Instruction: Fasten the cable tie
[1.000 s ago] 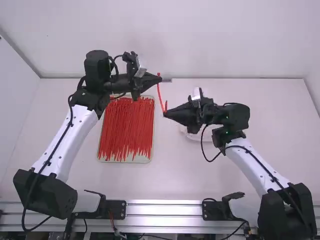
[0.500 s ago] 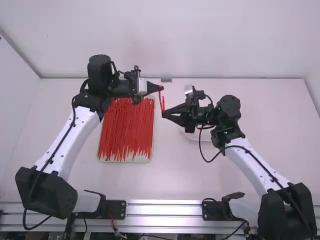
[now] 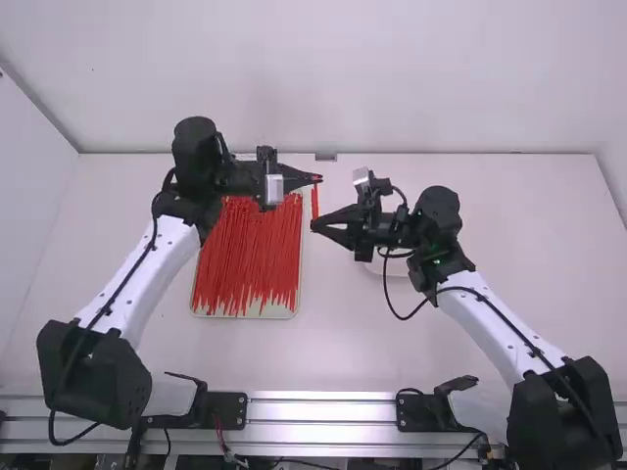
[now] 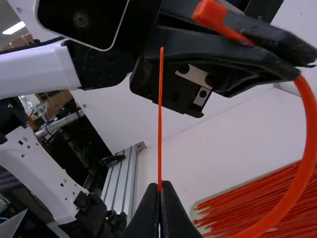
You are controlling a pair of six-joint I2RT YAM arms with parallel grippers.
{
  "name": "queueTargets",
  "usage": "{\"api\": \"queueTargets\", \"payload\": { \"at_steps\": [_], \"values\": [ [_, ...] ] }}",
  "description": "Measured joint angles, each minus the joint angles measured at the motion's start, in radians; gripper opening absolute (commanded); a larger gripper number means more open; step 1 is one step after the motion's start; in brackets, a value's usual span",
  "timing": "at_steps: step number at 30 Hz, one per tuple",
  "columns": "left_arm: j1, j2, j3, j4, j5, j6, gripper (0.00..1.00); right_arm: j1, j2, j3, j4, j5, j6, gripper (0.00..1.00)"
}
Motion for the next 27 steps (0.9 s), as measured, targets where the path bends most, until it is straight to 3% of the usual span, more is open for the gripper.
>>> {"api": "queueTargets", "payload": {
  "at_steps": [27],
  "values": [
    [0.000,0.000,-0.055,0.143,0.014,0.015,0.02,-0.008,0.000,0.000,-0.023,0.039,0.045,0.00]
  ]
}}
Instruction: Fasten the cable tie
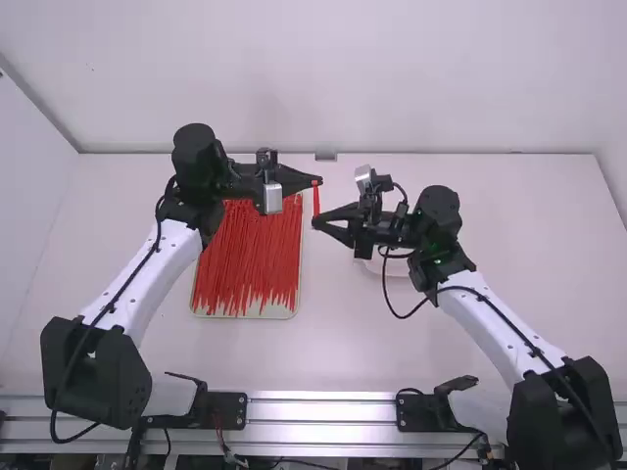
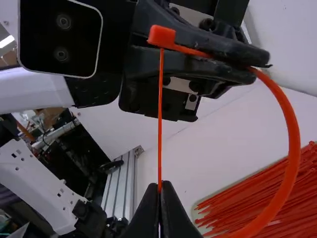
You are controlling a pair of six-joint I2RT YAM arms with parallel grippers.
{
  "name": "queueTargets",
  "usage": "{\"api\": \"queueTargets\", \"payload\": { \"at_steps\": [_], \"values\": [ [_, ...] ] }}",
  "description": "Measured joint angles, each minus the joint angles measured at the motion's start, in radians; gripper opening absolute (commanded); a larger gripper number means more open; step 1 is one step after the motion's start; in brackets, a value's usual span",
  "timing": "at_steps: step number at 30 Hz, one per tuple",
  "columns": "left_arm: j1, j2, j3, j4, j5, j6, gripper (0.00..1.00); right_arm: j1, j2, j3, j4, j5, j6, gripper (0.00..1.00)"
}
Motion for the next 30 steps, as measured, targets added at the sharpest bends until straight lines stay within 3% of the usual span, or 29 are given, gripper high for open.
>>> {"api": "queueTargets", "payload": {
  "at_steps": [24,30],
  "values": [
    [0.000,0.000,0.000,-0.005,0.045,0.000,0.02,0.020,0.000,0.000,0.034,-0.003,0.037,0.00],
    [0.000,0.000,-0.003,-0.020,0.074,0.000,0.02,0.019,0.000,-0.001,0.122,-0.010,0.080,0.00]
  ]
}}
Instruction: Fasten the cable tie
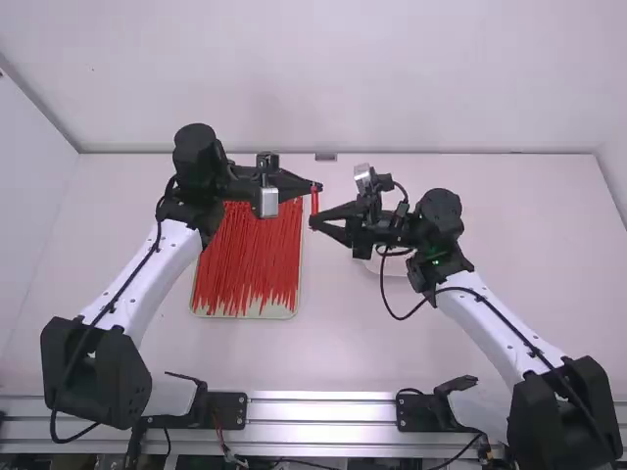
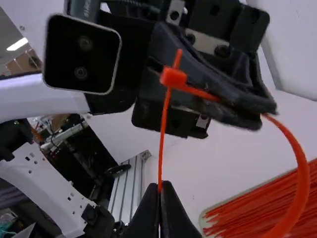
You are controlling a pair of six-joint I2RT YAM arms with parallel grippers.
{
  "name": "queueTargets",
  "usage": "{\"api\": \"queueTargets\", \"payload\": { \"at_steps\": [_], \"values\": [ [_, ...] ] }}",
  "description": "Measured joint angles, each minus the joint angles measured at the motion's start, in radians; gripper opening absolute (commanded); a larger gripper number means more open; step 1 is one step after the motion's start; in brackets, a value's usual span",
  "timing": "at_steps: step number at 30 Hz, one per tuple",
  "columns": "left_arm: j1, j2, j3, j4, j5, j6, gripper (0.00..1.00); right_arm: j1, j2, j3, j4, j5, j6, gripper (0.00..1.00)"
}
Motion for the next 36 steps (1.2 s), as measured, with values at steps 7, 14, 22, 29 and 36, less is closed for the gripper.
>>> {"api": "queueTargets", "payload": {
  "at_steps": [7,14,22,29,36],
  "values": [
    [0.000,0.000,-0.062,0.078,0.031,0.000,0.02,-0.018,0.000,-0.002,0.037,-0.016,0.059,0.00],
    [0.000,0.000,-0.085,0.103,0.054,-0.001,0.02,-0.018,0.000,-0.009,0.077,-0.023,0.092,0.00],
    [-0.017,0.000,-0.087,0.103,0.056,-0.001,0.02,-0.018,0.000,-0.009,0.077,0.007,0.109,0.00],
    [-0.033,0.000,-0.104,0.104,0.045,-0.002,0.02,-0.018,0.000,-0.010,0.076,0.019,0.110,0.00],
    [-0.029,0.003,-0.108,0.098,0.038,-0.003,0.03,-0.066,-0.005,-0.011,0.094,-0.097,0.110,0.68]
  ]
}}
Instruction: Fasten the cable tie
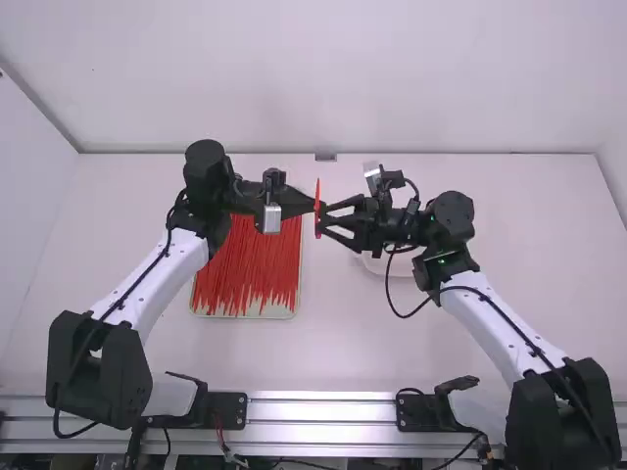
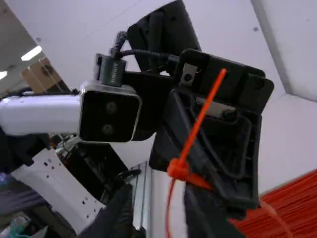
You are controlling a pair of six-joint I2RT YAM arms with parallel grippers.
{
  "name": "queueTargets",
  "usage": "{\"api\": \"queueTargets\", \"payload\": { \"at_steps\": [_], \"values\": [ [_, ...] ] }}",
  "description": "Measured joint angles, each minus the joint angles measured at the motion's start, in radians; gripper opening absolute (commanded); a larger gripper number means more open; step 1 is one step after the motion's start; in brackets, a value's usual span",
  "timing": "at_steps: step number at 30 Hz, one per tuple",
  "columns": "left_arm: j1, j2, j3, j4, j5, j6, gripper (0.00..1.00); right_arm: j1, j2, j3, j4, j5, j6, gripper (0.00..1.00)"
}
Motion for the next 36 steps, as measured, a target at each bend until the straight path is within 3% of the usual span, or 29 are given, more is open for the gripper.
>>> {"api": "queueTargets", "payload": {
  "at_steps": [1,7,21,26,27,28,29,30,32,36],
  "values": [
    [0.002,0.003,-0.001,0.000,-0.002,-0.001,0.02,-0.013,-0.003,0.000,0.003,-0.017,0.003,0.98],
    [-0.010,0.010,-0.016,-0.005,0.052,-0.009,0.02,-0.082,-0.003,0.000,-0.002,-0.022,0.003,0.98],
    [-0.066,0.010,-0.016,-0.026,0.070,-0.009,0.02,-0.031,0.000,0.000,0.103,-0.012,0.006,0.98],
    [-0.077,0.010,-0.016,-0.031,0.058,-0.014,0.02,-0.010,0.000,0.000,0.102,0.006,0.004,0.75],
    [-0.077,0.010,-0.016,-0.034,0.051,-0.017,0.02,-0.007,0.000,0.000,0.102,0.011,0.003,0.64],
    [-0.077,0.010,-0.016,-0.034,0.047,-0.019,0.02,-0.006,0.000,0.000,0.102,0.015,0.004,0.41],
    [-0.077,0.010,-0.016,-0.034,0.046,-0.020,0.02,-0.006,0.000,0.000,0.102,0.016,0.006,0.38],
    [-0.077,0.010,-0.016,-0.034,0.043,-0.020,0.02,-0.006,0.000,0.000,0.101,0.018,0.005,0.20],
    [-0.078,0.010,-0.016,-0.034,0.041,-0.020,0.02,-0.007,0.000,0.000,0.101,0.024,0.015,0.00],
    [-0.077,0.010,-0.016,-0.034,0.033,-0.020,0.02,-0.007,0.000,0.000,0.100,0.026,0.031,0.00]
  ]
}}
